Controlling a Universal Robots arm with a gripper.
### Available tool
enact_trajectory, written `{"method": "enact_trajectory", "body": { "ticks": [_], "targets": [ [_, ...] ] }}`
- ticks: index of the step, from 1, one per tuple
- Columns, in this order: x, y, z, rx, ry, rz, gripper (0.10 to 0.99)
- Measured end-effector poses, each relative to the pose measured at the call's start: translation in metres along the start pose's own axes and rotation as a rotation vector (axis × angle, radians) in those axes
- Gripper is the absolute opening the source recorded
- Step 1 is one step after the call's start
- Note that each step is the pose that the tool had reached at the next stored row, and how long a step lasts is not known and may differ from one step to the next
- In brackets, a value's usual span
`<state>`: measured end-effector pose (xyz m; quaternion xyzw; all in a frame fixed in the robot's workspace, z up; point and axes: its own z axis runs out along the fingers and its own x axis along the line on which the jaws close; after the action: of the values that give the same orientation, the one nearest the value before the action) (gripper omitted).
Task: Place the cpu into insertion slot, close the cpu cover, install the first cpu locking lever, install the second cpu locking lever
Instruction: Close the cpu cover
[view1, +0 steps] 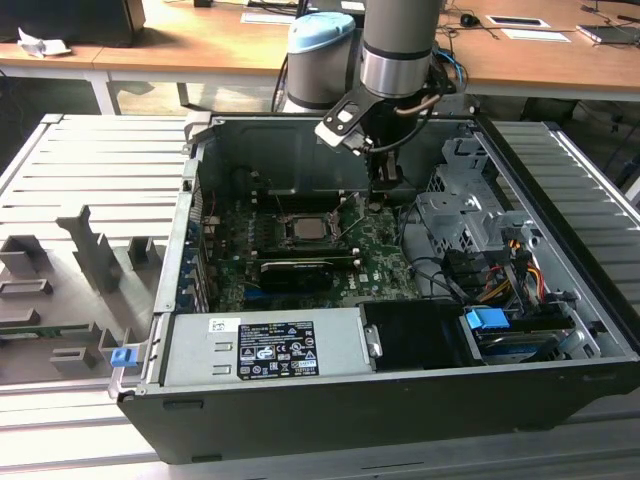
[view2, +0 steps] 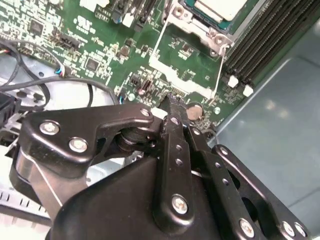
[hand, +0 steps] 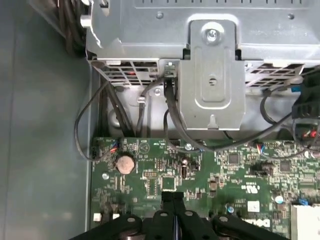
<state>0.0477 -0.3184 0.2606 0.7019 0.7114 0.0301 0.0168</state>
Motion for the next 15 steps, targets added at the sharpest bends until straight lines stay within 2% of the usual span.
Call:
{"method": "enact_trajectory", "body": {
  "ticks": [2,3,15],
  "targets": [
    [-0.0002,0.0001,0.0067,0.002,0.0000,-0.002,0.106],
    [-0.0002,-0.0003,0.0073,0.003,-0.0002,-0.002,0.106],
    [0.0000,-0.0111,0.0069,0.003,0.0001,-0.002,0.106]
  ]
}}
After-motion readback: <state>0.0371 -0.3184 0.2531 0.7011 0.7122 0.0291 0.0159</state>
